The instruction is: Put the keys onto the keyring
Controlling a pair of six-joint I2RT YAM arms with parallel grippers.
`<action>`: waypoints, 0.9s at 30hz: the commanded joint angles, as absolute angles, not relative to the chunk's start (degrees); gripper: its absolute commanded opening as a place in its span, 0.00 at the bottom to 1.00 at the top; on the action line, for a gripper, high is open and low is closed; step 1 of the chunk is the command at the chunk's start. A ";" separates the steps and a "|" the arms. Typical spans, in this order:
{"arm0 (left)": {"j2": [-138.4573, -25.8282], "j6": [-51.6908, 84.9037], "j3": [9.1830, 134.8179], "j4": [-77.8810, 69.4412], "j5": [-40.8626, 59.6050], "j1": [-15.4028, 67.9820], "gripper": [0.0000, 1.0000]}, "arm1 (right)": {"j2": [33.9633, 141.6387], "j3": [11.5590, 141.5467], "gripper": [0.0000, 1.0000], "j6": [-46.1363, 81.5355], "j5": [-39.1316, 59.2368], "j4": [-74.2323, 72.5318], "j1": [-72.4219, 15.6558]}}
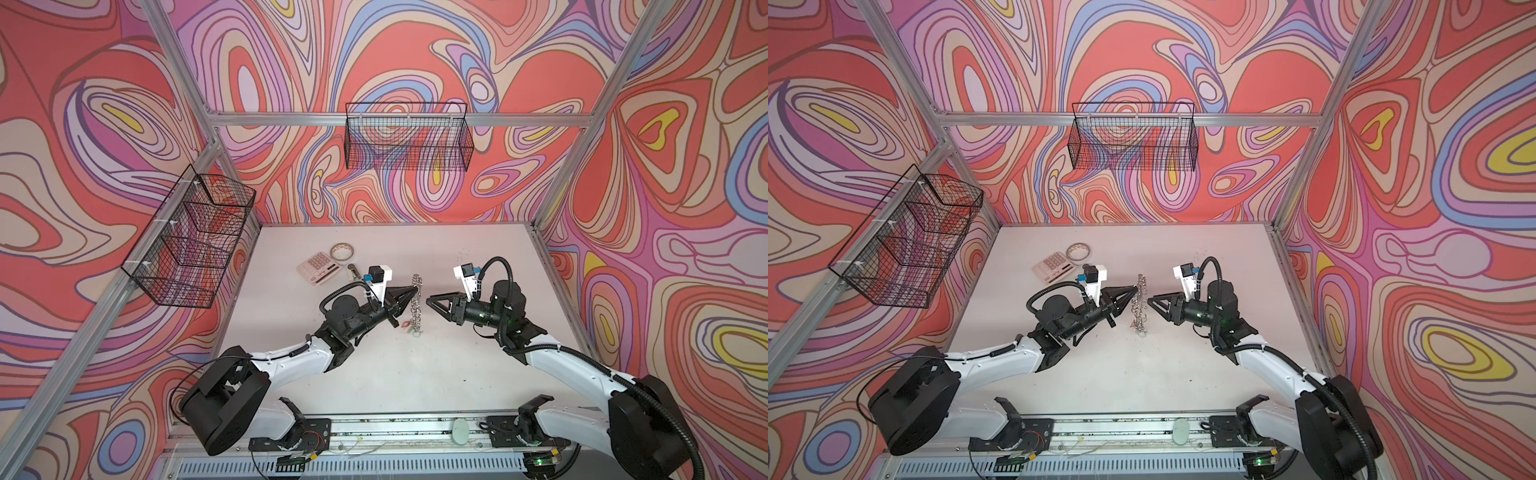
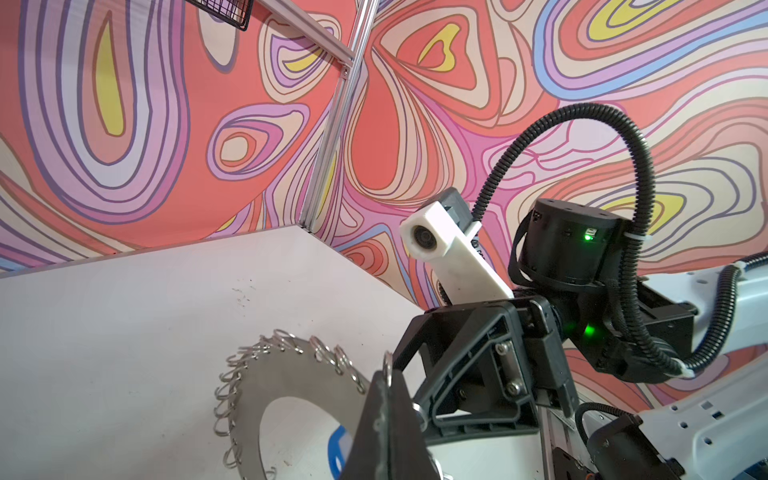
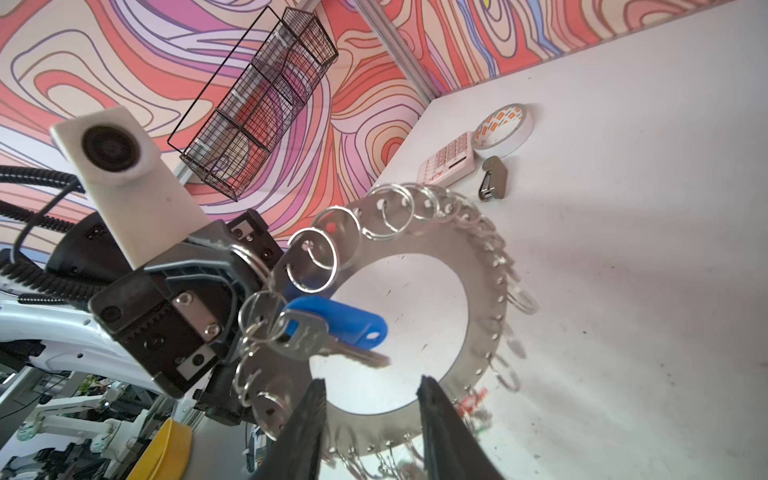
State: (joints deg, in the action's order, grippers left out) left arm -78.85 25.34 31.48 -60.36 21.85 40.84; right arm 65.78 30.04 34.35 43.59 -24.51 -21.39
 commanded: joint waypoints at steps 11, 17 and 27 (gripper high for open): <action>-83.84 32.24 32.25 -75.15 32.07 38.76 0.00 | 66.41 33.41 0.47 41.78 52.72 -35.87 -16.31; -85.15 33.99 33.65 -75.23 34.63 38.67 0.00 | 69.49 35.58 0.39 42.95 54.84 -38.49 -19.82; -85.38 34.61 34.63 -75.28 36.00 38.67 0.00 | 72.85 35.37 0.25 43.63 54.70 -41.26 -21.74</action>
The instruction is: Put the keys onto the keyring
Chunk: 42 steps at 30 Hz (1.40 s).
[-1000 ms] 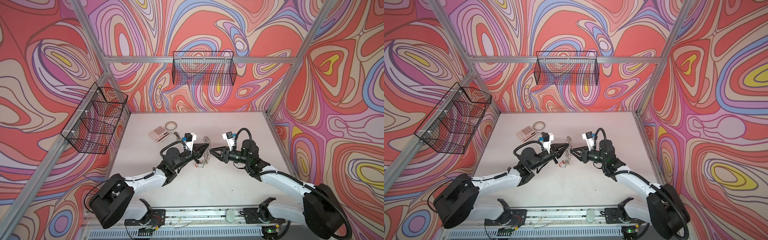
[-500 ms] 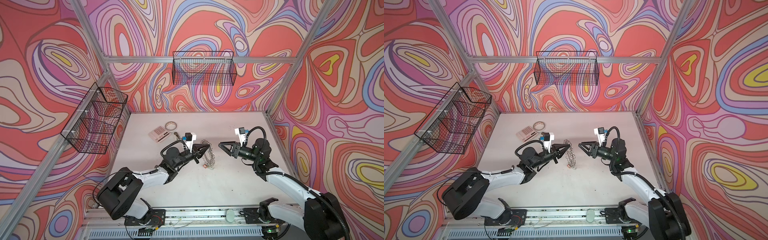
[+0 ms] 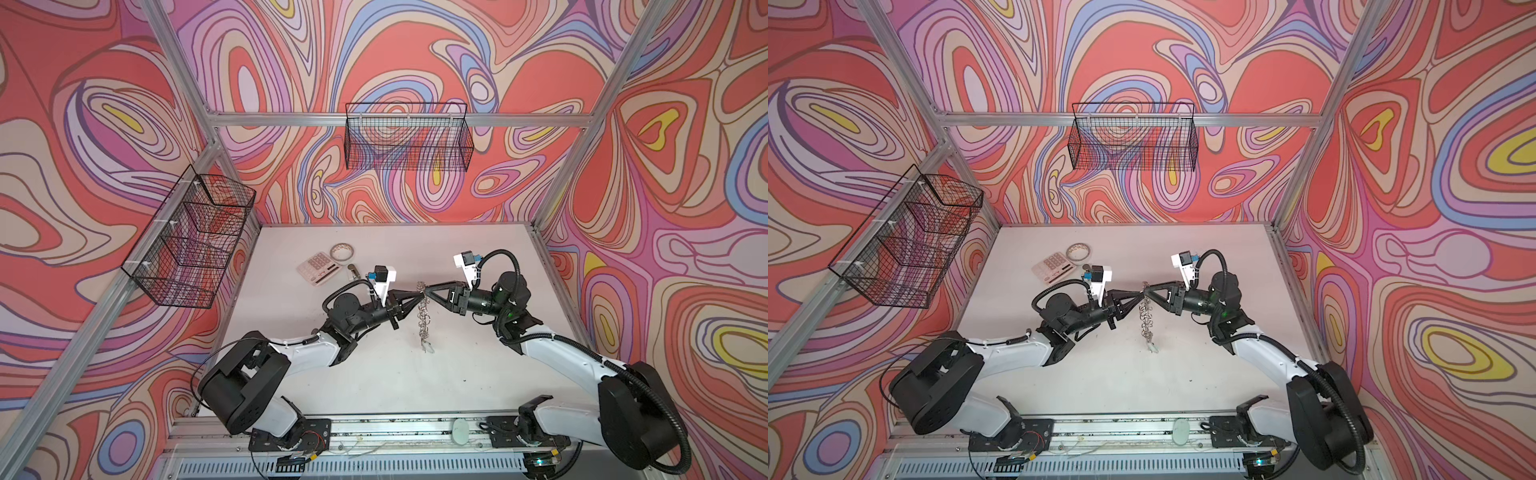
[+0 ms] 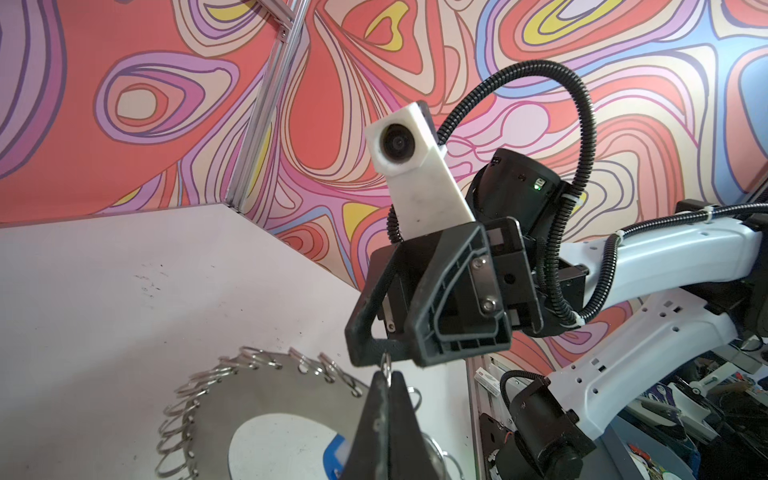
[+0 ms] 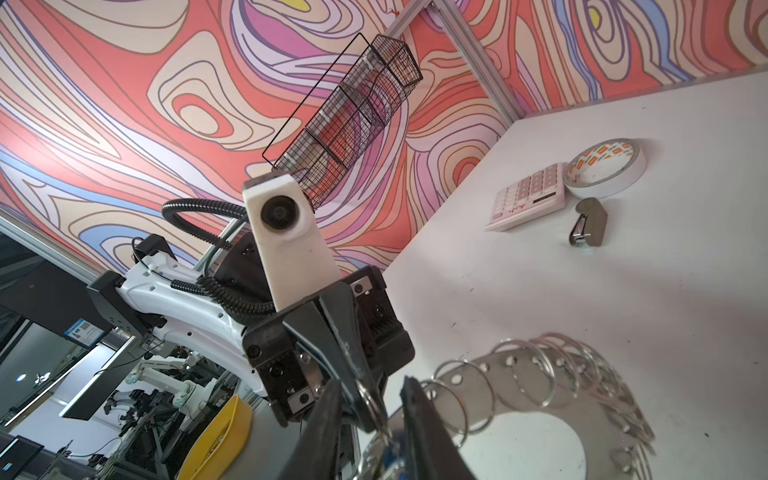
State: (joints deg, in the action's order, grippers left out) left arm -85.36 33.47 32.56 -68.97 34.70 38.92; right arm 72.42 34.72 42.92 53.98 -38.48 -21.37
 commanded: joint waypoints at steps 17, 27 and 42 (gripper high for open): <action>-84.90 35.36 35.64 -75.21 34.68 38.67 0.00 | 72.40 31.95 0.03 43.62 54.48 -42.19 -22.45; -83.62 36.82 34.30 -72.76 38.21 36.66 0.00 | 72.38 34.41 0.00 38.68 53.59 -36.85 -22.45; -77.17 23.55 40.00 -40.88 51.70 35.09 0.02 | 72.47 38.80 0.00 29.10 50.92 -28.24 -25.16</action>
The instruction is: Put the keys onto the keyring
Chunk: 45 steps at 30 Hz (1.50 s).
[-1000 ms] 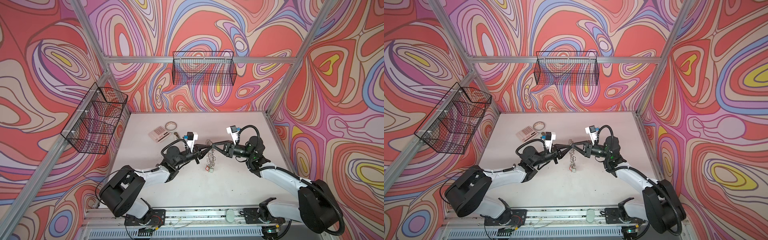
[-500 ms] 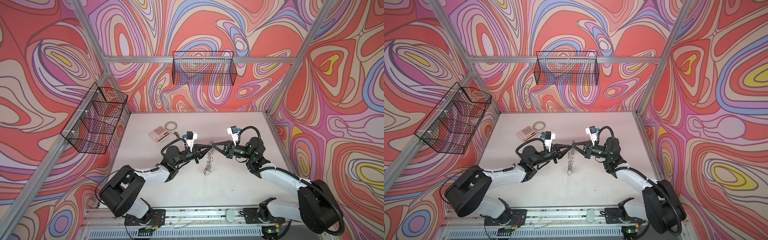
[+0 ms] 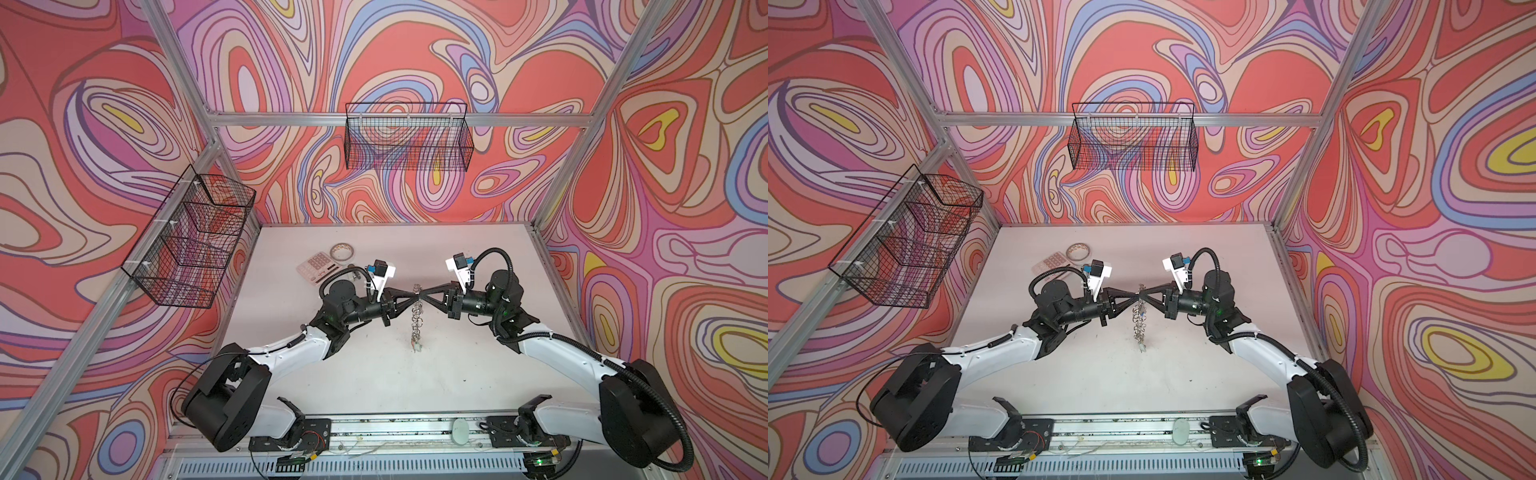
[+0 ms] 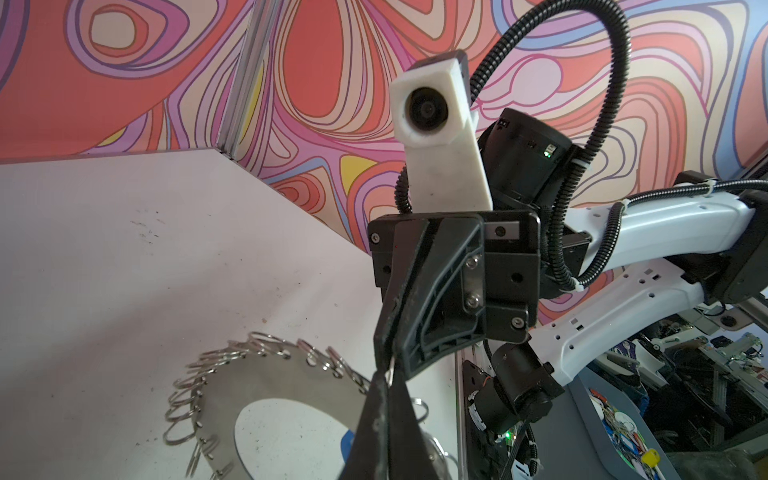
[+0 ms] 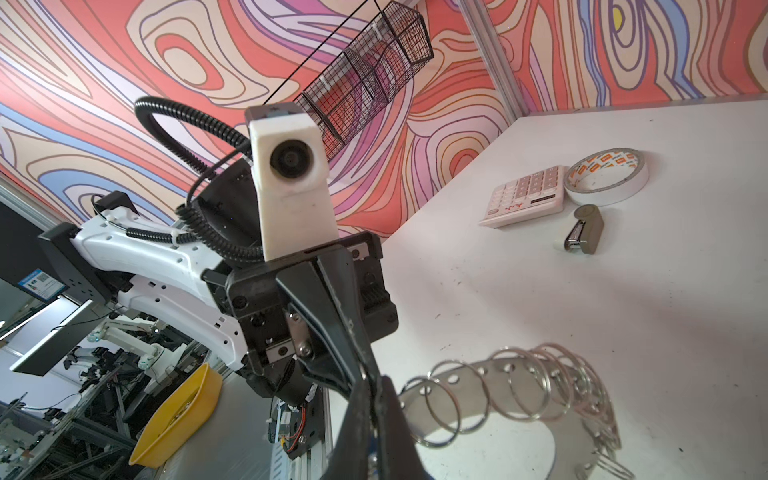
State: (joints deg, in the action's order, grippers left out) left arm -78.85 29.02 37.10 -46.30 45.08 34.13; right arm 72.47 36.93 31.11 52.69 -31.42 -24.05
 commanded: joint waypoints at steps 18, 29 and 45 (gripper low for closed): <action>-78.91 10.54 51.64 -14.13 60.41 34.02 0.12 | 72.94 39.55 0.00 26.03 50.89 -24.07 -25.61; -78.85 11.76 52.03 -15.41 59.47 33.84 0.00 | 73.58 41.99 0.05 24.85 49.52 -19.10 -25.03; -75.94 29.18 35.57 -59.17 42.34 33.75 0.00 | 71.20 36.79 0.33 38.30 56.08 -34.98 -18.34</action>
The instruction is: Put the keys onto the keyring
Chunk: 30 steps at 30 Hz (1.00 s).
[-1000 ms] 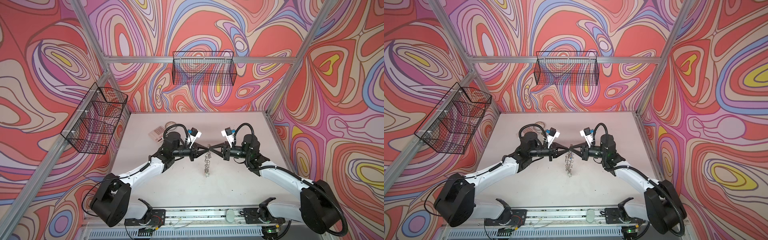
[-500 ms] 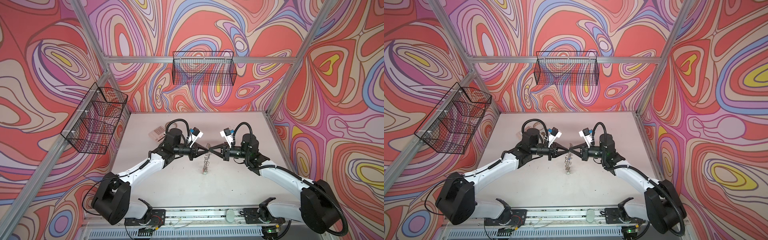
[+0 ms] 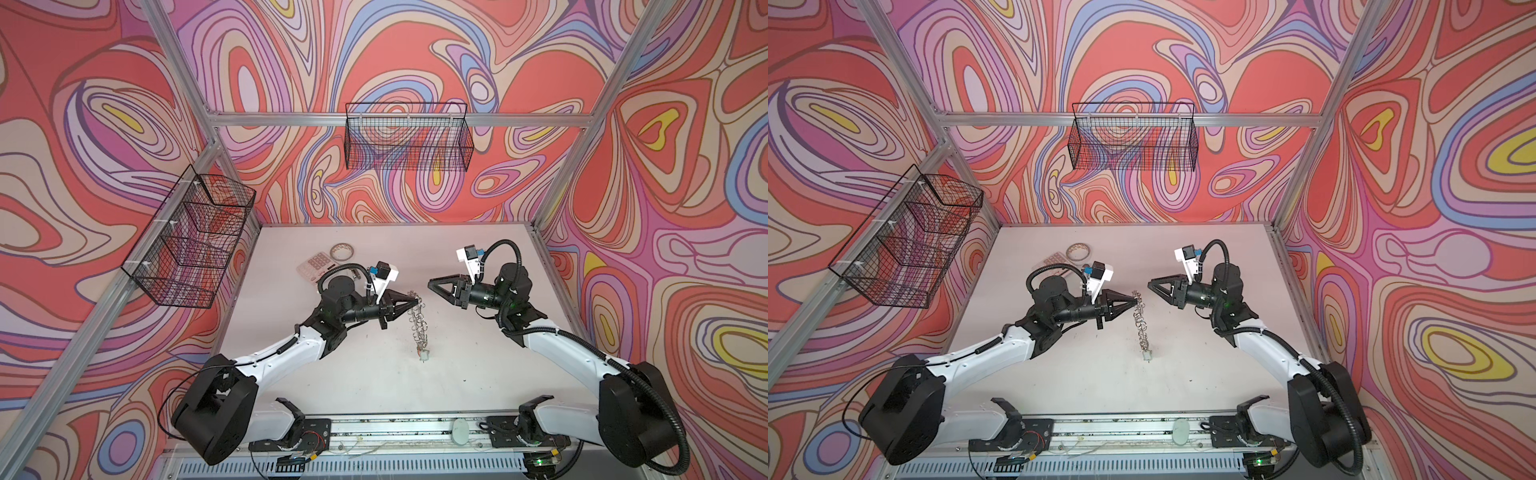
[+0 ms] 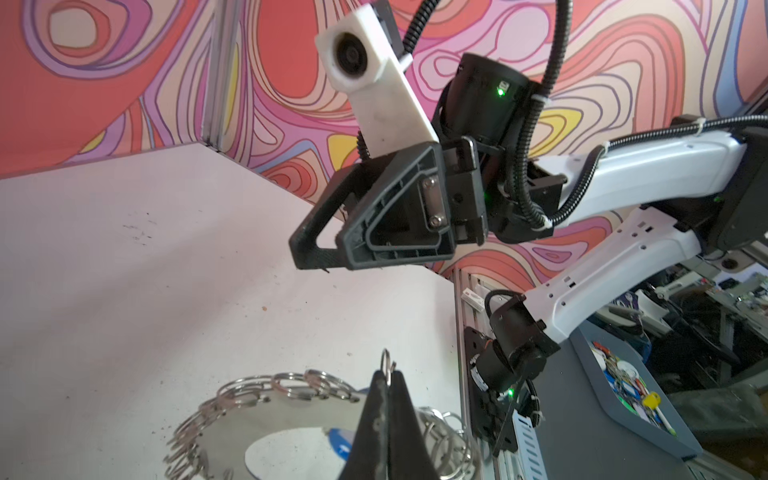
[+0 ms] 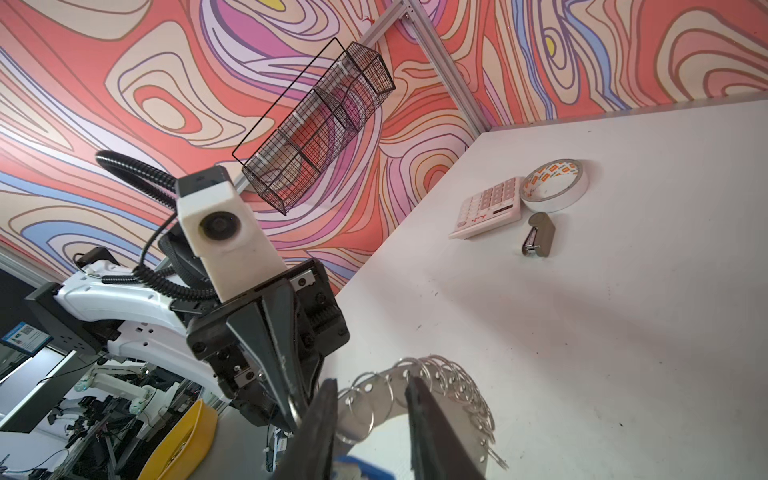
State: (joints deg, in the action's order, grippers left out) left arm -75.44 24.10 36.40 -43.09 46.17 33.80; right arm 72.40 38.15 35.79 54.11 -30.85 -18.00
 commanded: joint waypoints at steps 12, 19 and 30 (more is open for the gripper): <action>-79.89 34.15 33.84 -69.35 41.03 34.61 0.00 | 72.20 38.25 0.37 37.18 56.46 -34.72 -21.59; -79.89 34.24 33.41 -69.61 40.97 34.89 0.00 | 73.34 38.67 0.33 38.32 56.29 -36.32 -22.02; -80.33 34.00 33.58 -69.09 41.20 35.16 0.00 | 74.77 39.12 0.29 38.15 55.42 -36.91 -25.23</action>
State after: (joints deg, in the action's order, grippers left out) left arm -80.05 33.28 33.39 -63.64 41.15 34.68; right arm 73.91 37.63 37.91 55.42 -35.40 -24.14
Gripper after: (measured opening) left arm 0.048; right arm 0.294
